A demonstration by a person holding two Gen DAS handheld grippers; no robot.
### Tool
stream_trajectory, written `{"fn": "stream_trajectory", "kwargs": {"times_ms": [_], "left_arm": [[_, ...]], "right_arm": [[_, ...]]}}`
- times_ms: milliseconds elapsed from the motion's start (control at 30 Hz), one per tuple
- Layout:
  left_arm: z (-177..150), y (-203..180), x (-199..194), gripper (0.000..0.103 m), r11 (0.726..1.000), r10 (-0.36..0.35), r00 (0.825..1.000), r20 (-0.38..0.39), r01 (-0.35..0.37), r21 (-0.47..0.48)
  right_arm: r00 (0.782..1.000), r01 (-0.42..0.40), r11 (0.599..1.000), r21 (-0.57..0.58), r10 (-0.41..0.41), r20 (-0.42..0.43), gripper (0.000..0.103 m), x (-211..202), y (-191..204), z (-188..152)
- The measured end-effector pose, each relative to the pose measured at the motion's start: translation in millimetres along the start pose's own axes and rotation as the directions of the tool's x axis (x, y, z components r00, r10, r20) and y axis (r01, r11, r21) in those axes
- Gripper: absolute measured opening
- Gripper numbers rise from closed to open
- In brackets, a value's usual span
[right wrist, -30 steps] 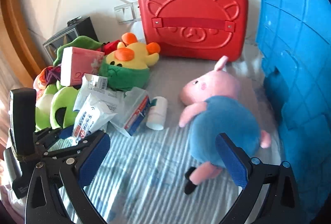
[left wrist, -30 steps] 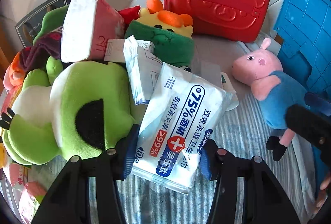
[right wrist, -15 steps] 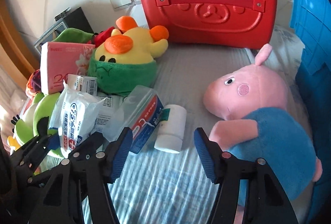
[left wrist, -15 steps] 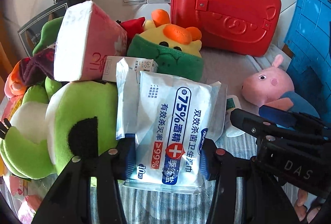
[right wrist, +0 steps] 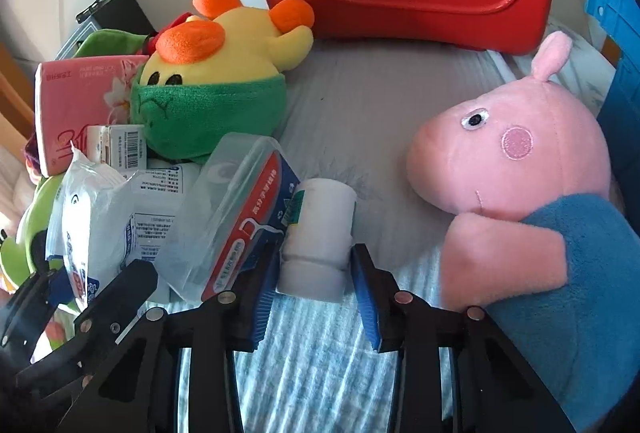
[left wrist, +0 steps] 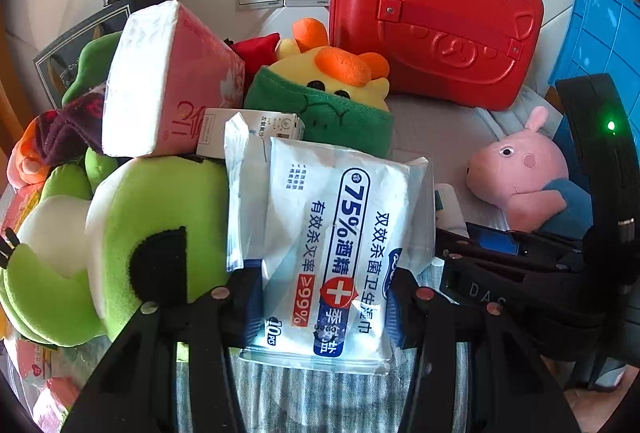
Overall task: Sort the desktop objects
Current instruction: 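Grasp the white wipes packet with left gripper while right grasps white bottle, then carry the wipes packet and white bottle over the blue bin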
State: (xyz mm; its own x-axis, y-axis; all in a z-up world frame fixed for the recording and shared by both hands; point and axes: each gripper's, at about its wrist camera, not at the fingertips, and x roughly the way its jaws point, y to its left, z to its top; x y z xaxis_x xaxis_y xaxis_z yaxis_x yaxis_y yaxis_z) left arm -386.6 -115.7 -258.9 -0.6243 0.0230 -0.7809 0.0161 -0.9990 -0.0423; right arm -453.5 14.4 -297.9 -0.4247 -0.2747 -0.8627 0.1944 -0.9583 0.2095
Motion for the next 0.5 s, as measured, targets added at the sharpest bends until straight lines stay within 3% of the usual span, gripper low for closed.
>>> {"fn": "stream_trajectory", "kwargs": {"times_ms": [267,500], "left_arm": [[-4,-3,-34,0.045,1.000,-0.029,0.999,0.016,0.029,0.000],[-11,-6,-107,0.045,0.999,-0.038,0.994,0.107,0.034,0.033]], "right_arm": [[0.995,-0.004,0.999,-0.032,0.007,0.098,0.034,-55,5,-18],[0.973,0.001,0.997,-0.075,0.017,0.229,0.034,-141,24,-46]]}}
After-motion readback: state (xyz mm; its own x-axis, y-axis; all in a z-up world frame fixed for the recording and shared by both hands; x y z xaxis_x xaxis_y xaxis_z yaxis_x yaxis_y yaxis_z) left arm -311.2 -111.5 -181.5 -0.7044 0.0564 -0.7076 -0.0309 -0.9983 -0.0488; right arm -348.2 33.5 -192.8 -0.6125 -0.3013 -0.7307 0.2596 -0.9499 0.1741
